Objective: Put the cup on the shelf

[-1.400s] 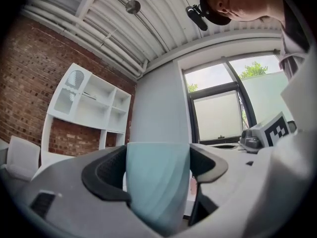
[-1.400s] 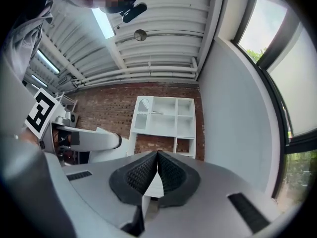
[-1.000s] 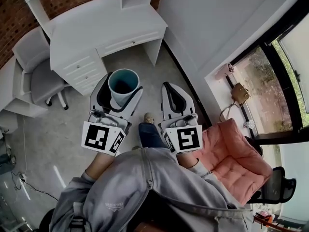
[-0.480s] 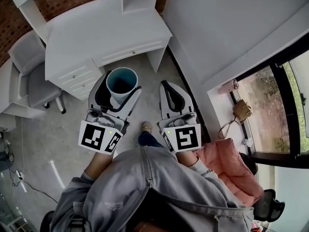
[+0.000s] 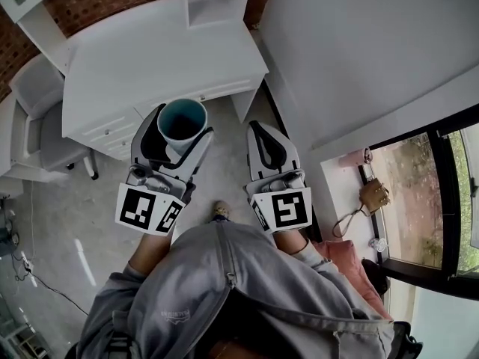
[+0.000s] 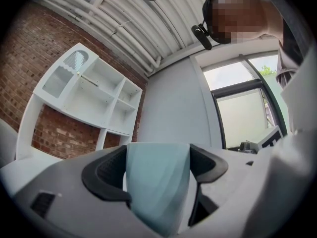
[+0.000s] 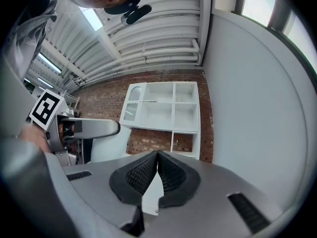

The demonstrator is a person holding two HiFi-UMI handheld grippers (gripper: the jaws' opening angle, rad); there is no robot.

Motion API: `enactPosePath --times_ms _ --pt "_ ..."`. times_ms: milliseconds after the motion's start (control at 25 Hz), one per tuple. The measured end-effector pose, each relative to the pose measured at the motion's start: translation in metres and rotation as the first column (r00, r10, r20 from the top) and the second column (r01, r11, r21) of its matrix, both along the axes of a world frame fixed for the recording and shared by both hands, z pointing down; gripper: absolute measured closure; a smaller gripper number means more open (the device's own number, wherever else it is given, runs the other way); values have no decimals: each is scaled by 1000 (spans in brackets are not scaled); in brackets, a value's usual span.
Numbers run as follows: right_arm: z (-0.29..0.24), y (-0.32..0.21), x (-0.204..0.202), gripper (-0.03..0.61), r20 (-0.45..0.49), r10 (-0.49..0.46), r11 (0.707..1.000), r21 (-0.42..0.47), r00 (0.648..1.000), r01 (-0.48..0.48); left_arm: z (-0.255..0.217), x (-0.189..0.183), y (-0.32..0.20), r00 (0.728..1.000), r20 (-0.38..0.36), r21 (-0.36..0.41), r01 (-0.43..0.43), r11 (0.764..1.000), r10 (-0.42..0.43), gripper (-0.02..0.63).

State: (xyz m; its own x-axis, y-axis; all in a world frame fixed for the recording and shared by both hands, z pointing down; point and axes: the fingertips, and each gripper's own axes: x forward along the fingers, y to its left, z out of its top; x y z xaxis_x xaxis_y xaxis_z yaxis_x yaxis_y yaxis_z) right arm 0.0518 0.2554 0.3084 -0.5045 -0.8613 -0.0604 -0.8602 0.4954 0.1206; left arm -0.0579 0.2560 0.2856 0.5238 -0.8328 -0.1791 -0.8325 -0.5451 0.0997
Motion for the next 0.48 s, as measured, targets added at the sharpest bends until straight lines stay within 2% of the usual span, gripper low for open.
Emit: enactPosePath --times_ms 480 --pt "2 -33 13 551 11 -25 1000 -3 1000 25 -3 10 -34 1000 10 -2 19 1000 -19 230"
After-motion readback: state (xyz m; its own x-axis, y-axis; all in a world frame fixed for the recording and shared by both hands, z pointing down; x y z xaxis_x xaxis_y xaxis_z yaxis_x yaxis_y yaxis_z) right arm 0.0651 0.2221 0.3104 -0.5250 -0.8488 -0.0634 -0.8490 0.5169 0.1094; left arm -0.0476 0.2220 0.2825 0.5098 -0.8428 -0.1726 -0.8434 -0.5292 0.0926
